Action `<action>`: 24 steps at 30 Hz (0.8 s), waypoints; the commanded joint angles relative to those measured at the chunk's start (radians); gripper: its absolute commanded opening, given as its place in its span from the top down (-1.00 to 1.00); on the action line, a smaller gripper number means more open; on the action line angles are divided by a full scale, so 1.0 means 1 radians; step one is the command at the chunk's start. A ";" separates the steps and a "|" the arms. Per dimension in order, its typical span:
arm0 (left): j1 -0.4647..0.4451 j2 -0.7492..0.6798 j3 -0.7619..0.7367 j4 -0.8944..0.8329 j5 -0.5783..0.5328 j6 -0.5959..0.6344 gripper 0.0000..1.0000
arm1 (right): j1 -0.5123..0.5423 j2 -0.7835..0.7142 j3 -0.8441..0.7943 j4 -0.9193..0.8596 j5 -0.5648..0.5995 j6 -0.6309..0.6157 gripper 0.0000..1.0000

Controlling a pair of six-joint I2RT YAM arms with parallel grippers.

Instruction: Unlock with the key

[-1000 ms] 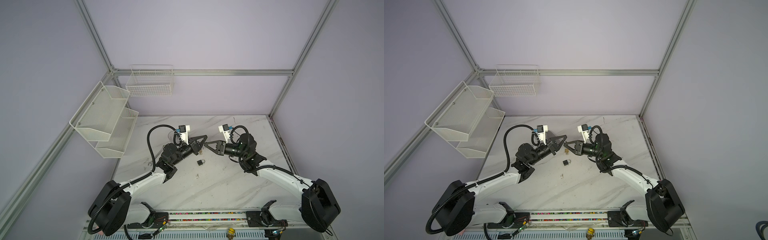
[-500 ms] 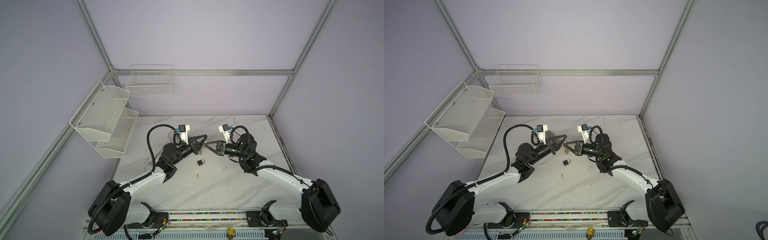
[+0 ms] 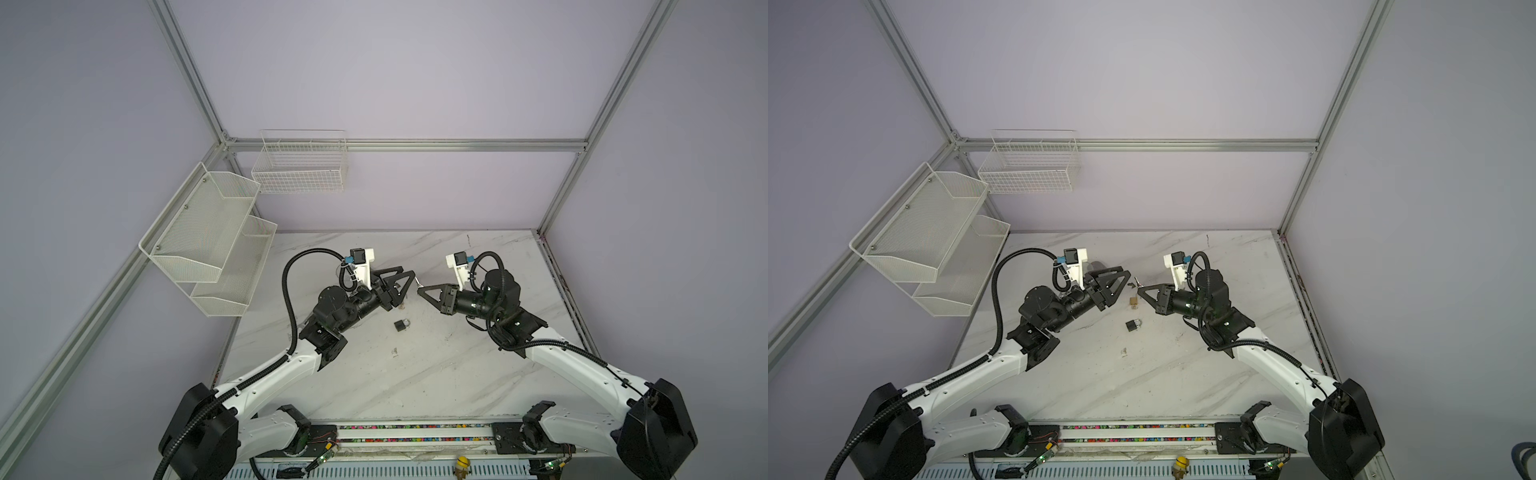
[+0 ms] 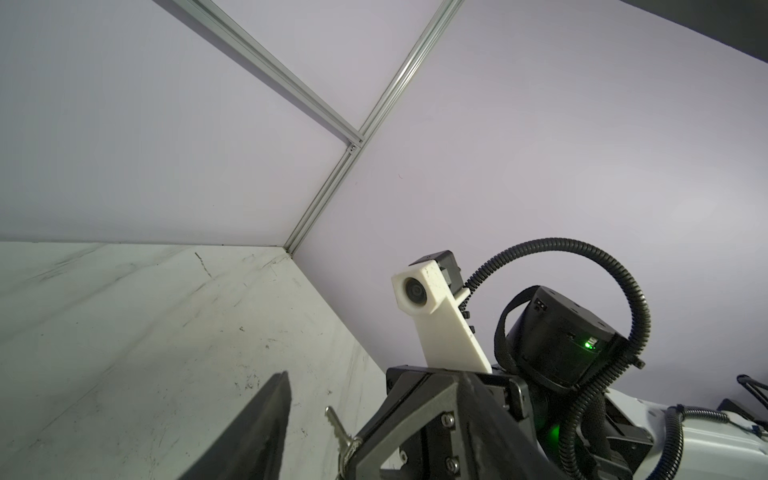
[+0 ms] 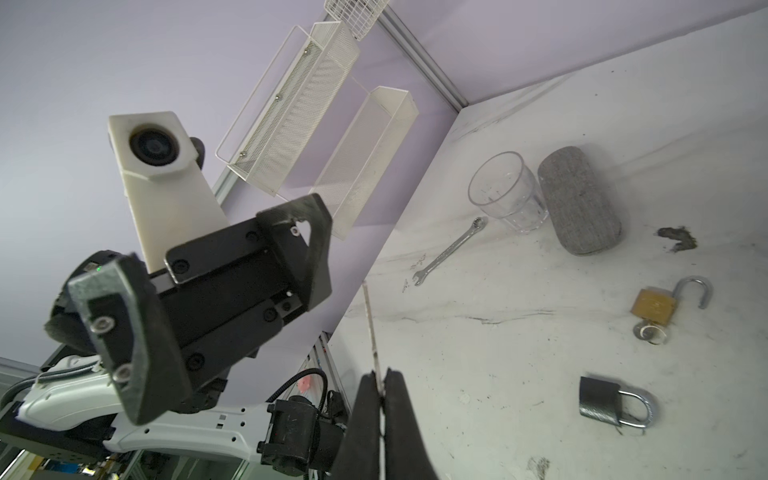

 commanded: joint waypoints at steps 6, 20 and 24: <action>0.002 -0.063 0.138 -0.425 -0.198 0.142 -0.43 | -0.004 -0.095 -0.009 -0.237 0.143 -0.114 1.00; 0.000 0.253 0.318 -0.818 -0.120 0.245 -0.45 | -0.004 -0.135 -0.120 -0.311 0.189 -0.120 1.00; -0.003 0.369 0.376 -0.878 -0.131 0.275 -0.48 | -0.004 -0.169 -0.147 -0.305 0.222 -0.091 1.00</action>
